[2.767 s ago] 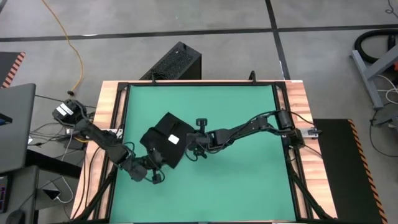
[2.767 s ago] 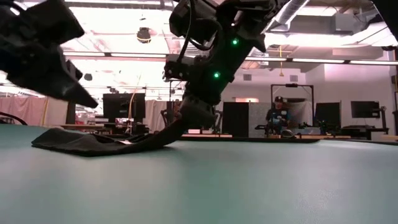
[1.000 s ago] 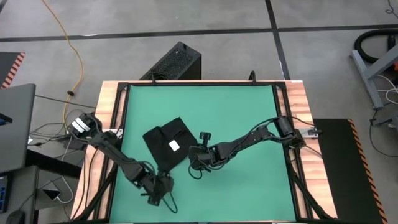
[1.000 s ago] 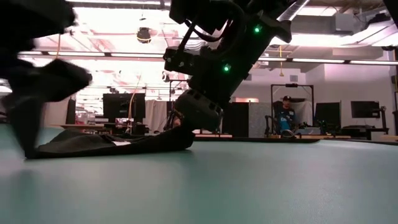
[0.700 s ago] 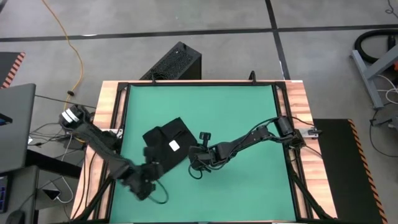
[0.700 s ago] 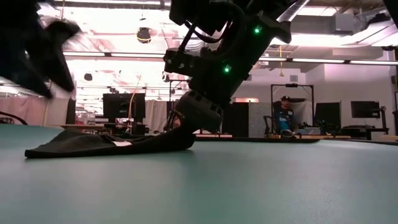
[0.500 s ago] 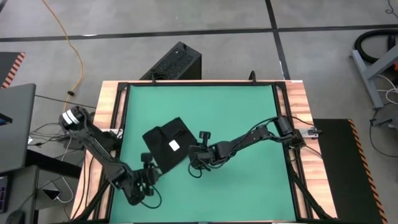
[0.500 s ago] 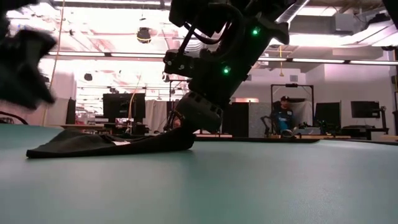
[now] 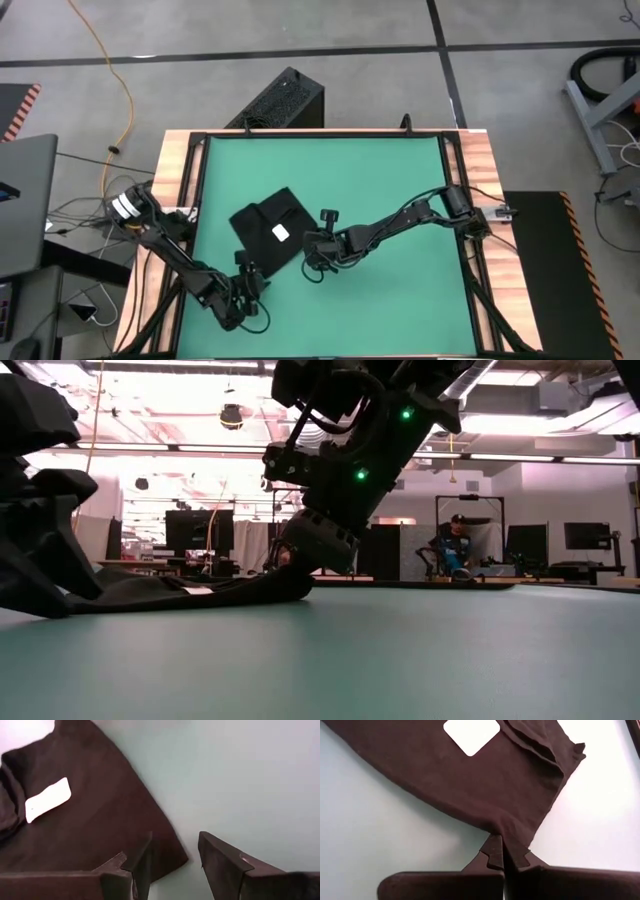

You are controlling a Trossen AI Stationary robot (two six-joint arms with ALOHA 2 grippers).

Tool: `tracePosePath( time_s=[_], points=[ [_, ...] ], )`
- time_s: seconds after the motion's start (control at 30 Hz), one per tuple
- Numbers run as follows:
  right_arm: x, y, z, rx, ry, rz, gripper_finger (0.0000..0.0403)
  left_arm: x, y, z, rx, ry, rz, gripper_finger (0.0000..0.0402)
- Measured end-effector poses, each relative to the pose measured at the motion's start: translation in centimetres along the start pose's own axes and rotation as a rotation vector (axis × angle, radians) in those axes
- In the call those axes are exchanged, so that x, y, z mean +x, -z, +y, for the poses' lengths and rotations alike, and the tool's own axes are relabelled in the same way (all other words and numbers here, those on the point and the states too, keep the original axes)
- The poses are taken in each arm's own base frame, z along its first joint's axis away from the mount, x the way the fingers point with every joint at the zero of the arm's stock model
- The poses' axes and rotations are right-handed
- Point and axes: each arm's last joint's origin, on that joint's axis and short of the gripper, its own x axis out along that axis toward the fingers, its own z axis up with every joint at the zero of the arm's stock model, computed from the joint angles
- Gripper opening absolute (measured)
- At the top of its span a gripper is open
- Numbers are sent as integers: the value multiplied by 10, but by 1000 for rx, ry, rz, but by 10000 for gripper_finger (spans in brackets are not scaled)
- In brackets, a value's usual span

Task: Roll towel
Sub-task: Roll the black towel

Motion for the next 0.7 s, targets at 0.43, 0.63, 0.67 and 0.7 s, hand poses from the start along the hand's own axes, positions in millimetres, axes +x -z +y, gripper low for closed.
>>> tracePosePath(
  time_s=[0.43,0.63,0.67,0.7],
  points=[
    [0,1,1,-3,-22,6,3,3,12,9,-129,-51,146,89],
    [-1,1,2,-4,-23,5,4,2,13,10,-88,-55,164,7],
    [-1,1,2,-5,-24,4,4,2,12,10,-82,-61,170,6],
    [-2,1,3,-6,-24,3,4,1,10,10,-73,-68,179,4]
  ],
)
